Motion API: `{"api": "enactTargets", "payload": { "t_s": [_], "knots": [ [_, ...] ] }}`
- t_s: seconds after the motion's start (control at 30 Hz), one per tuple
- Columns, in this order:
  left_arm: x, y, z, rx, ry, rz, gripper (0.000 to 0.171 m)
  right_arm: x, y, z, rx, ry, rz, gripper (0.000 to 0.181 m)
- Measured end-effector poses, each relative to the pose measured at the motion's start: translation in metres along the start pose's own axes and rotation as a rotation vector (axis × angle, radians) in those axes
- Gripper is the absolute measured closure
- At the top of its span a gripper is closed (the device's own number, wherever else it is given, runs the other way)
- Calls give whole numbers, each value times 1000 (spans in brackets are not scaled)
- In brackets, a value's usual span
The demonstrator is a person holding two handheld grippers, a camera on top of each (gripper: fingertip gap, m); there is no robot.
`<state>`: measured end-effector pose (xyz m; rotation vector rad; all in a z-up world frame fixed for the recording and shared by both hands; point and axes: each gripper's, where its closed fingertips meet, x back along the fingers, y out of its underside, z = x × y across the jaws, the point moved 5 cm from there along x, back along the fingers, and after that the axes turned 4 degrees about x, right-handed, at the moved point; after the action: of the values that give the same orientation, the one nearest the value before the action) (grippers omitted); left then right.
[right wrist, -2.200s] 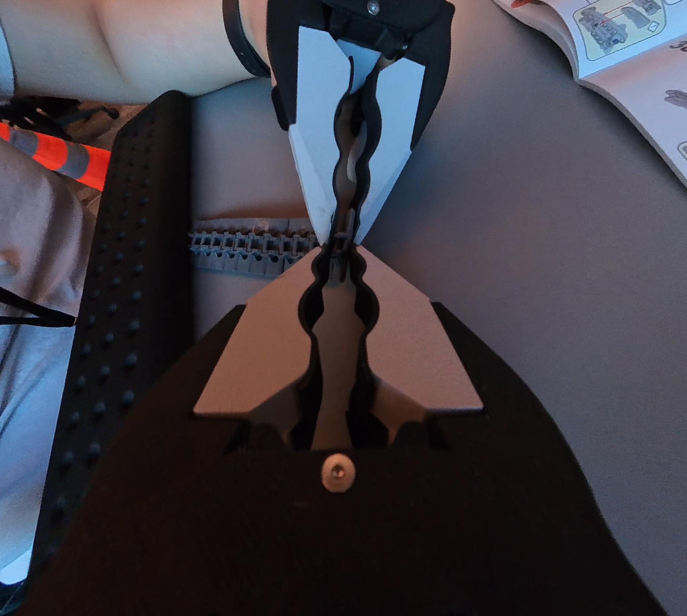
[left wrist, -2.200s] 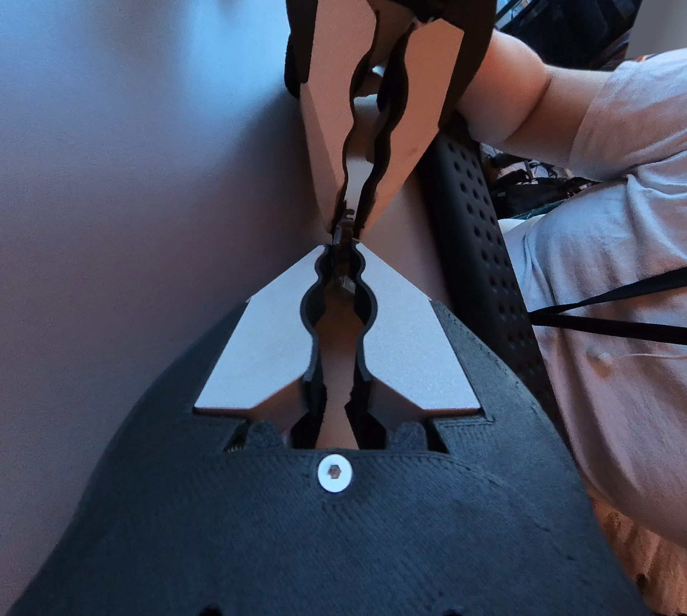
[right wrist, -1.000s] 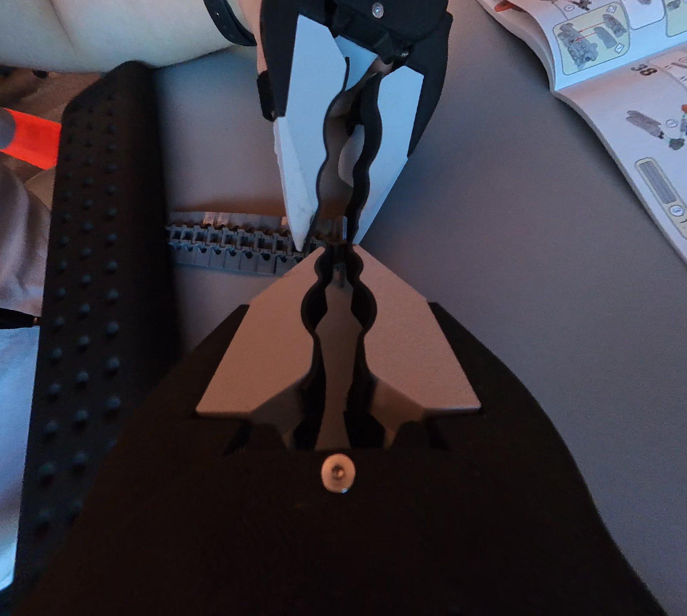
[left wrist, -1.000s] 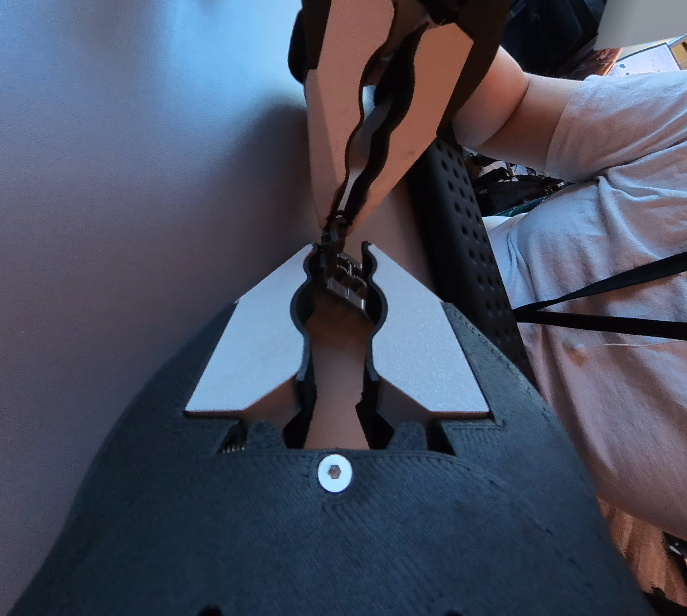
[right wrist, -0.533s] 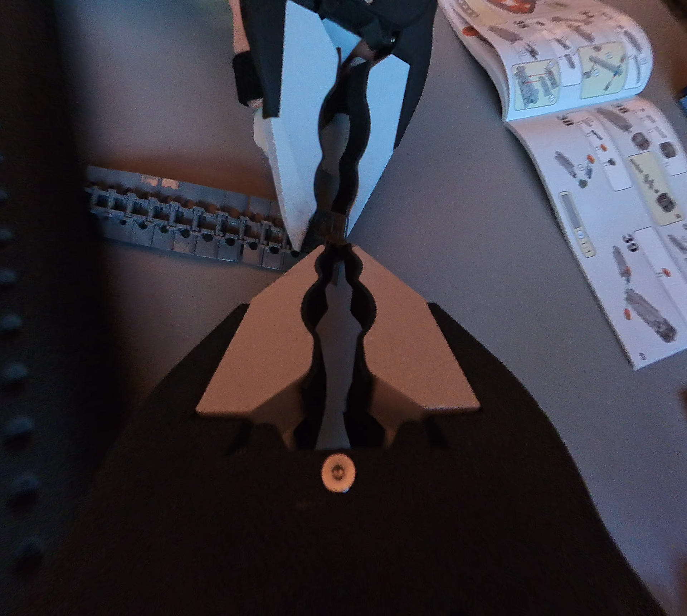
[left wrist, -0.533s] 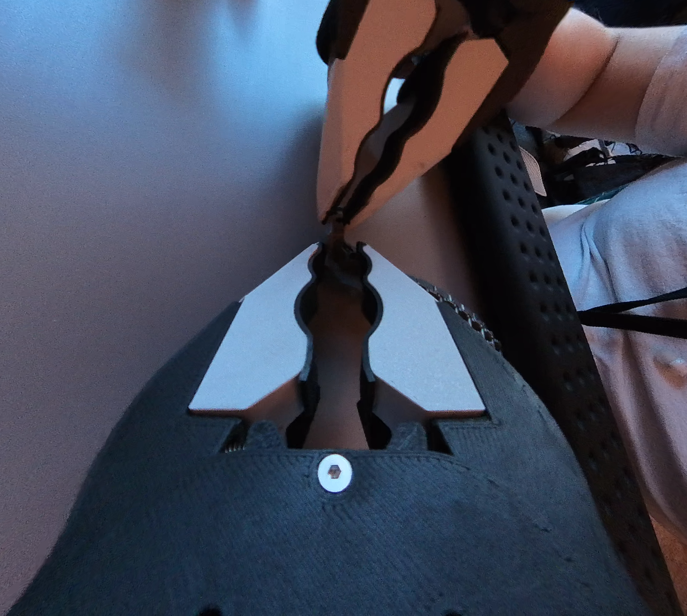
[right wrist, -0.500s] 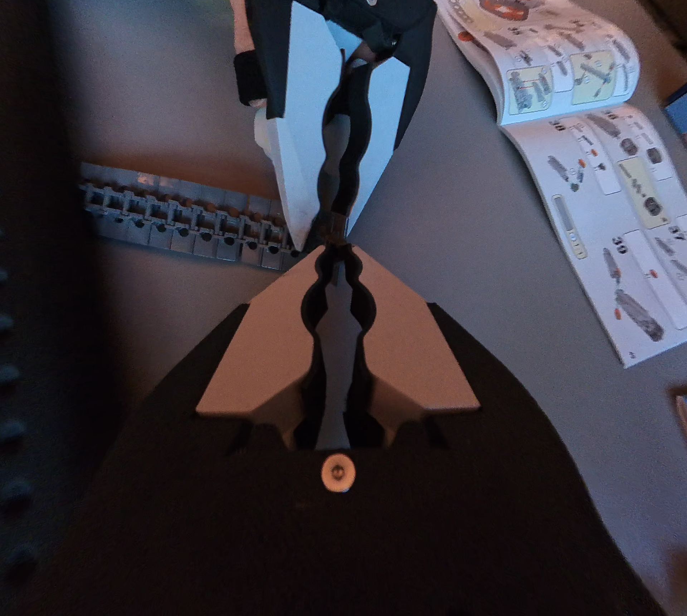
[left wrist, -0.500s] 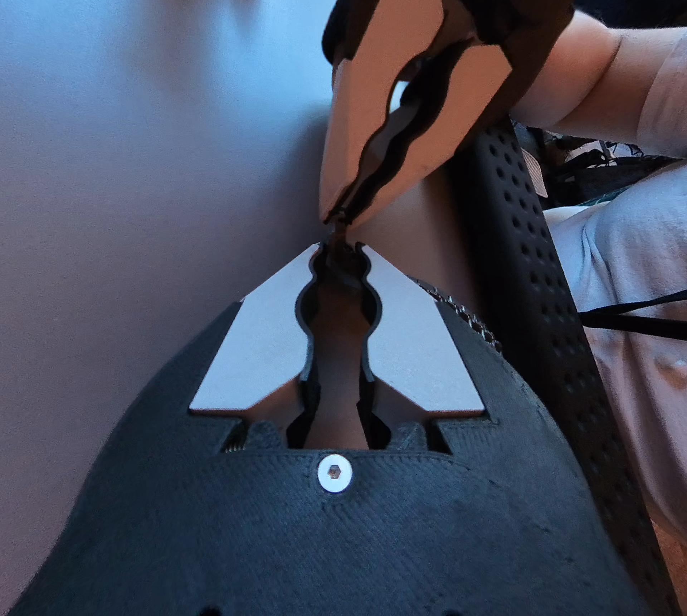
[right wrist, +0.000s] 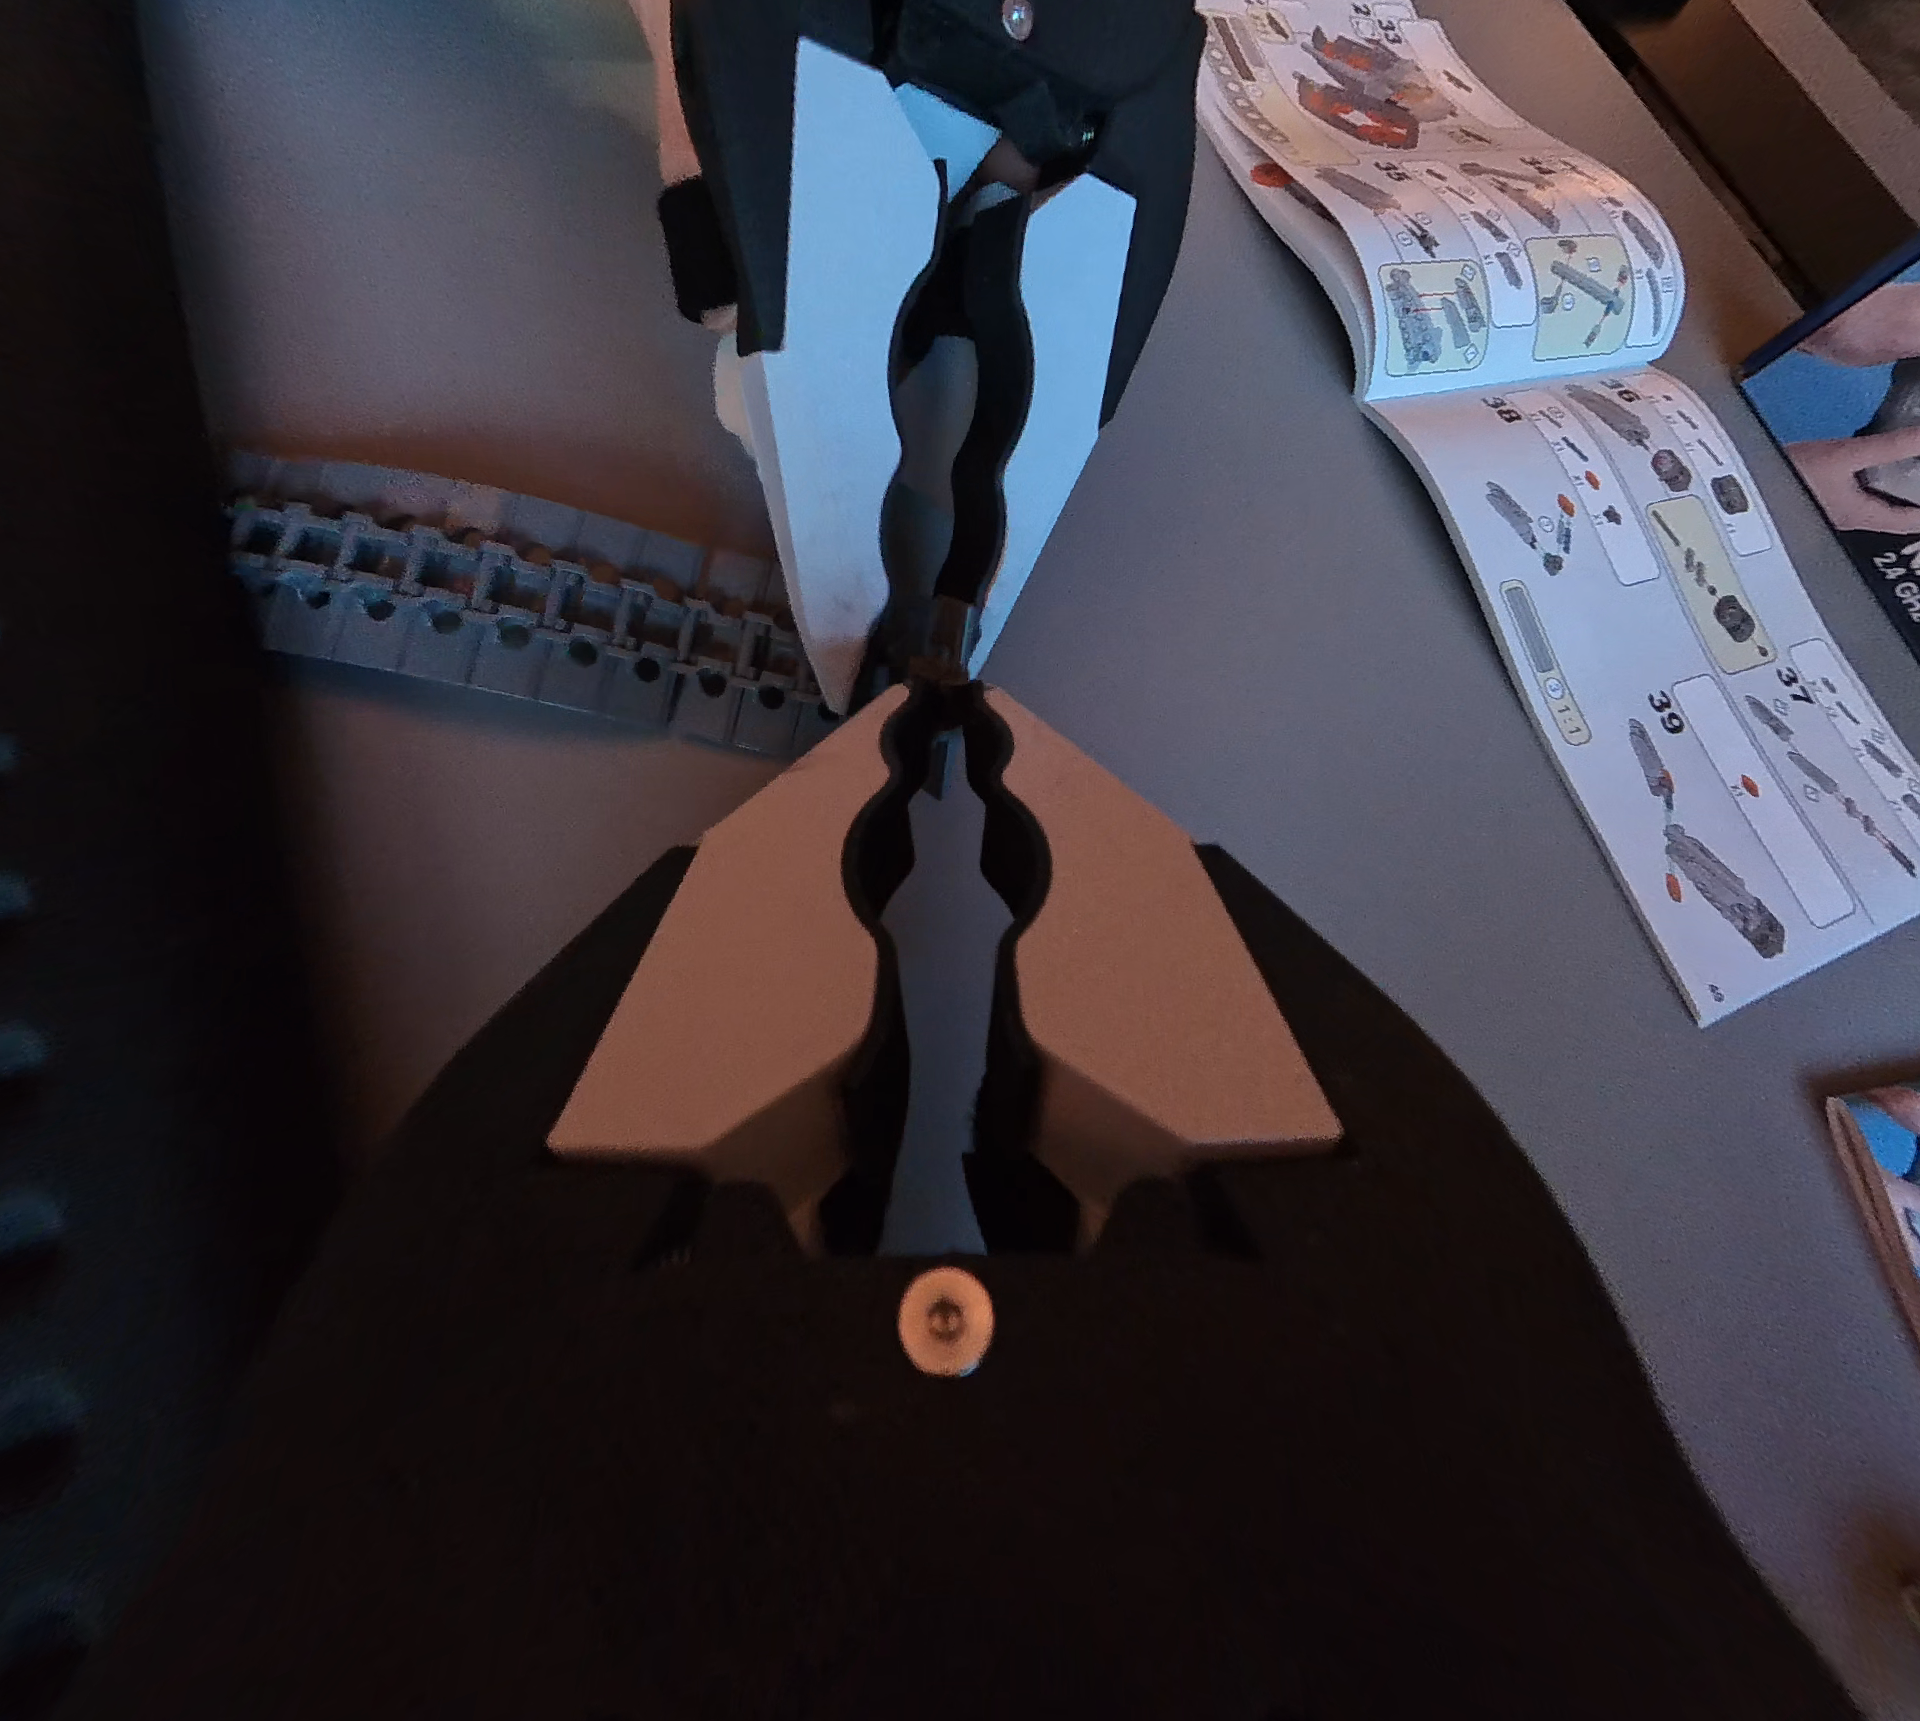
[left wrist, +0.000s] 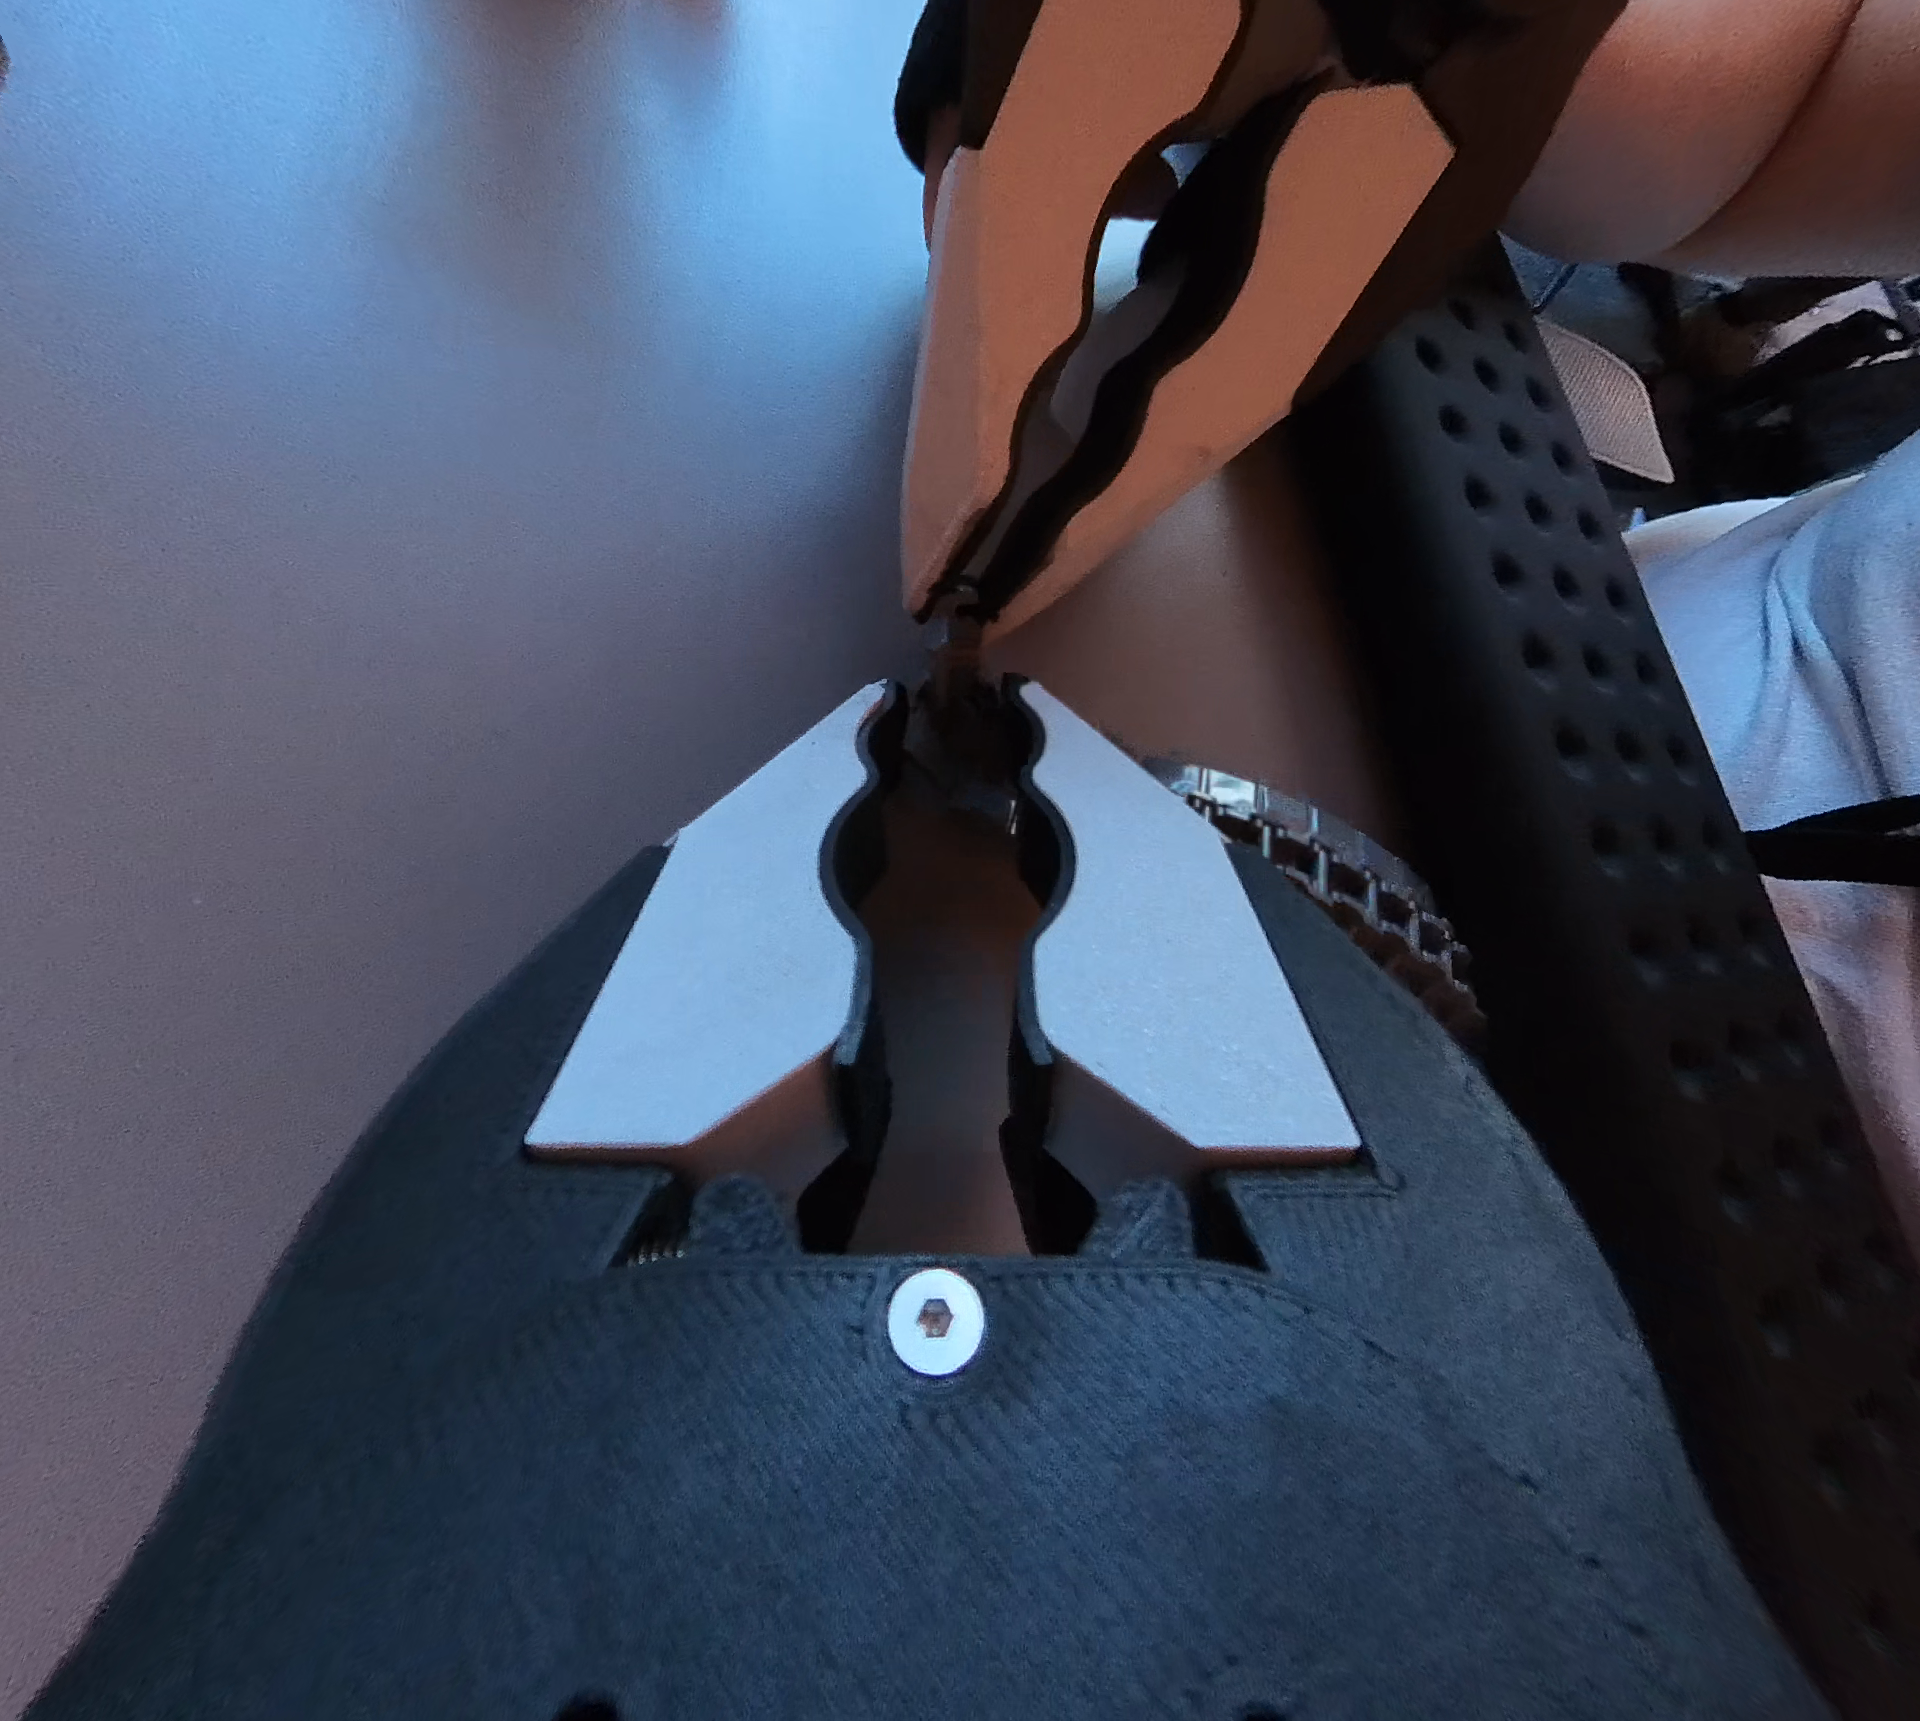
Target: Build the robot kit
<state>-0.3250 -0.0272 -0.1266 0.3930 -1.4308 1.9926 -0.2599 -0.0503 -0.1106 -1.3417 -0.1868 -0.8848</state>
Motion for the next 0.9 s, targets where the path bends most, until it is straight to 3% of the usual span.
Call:
{"api": "enactTargets", "payload": {
  "t_s": [0.57,0.9],
  "knots": [
    [0,1,1,-40,-10,-12,155,-2,-1,-1,-55,-38,14,177],
    [0,2,1,-61,-12,-20,156,-4,2,0,-219,-194,89,171]
  ]
}}
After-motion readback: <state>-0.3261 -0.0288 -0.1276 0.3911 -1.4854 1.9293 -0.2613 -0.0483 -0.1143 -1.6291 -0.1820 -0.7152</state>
